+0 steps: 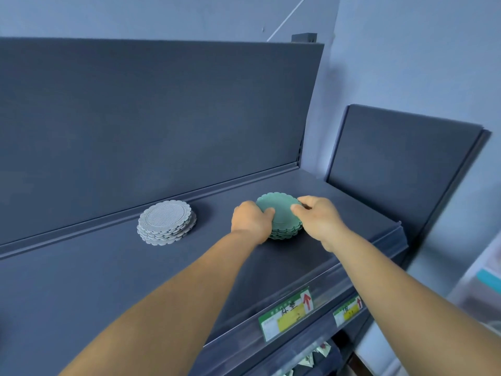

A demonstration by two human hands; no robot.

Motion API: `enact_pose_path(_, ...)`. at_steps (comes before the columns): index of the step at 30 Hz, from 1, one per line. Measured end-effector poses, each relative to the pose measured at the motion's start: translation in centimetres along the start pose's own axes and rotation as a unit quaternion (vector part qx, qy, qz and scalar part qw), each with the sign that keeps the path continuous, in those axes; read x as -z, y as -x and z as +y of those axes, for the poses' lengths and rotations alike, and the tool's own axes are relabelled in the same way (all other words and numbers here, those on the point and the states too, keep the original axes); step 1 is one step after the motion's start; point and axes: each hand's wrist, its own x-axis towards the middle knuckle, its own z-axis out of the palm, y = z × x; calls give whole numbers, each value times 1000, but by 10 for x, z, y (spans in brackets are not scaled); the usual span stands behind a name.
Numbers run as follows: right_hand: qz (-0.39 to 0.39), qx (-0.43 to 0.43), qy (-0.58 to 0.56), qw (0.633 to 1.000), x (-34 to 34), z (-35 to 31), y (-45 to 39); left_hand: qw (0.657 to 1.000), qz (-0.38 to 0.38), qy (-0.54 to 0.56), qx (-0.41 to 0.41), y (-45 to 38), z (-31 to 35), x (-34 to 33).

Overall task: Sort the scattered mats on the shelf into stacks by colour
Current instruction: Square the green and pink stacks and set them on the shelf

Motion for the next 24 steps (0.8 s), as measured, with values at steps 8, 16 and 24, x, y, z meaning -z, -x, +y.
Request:
enact_pose_path(8, -32, 15, 79, 996, -5, 7, -14, 995, -1, -94, 15, -7, -1, -5)
enact_pose_path(16, -82, 30, 122, 989, -11, 7, -16, 996, -9, -93, -6, -7, -6, -4)
enact_pose_path(24, -74, 27, 179, 981, -12, -4, -10, 992, -16, -117, -34, 2, -4, 5)
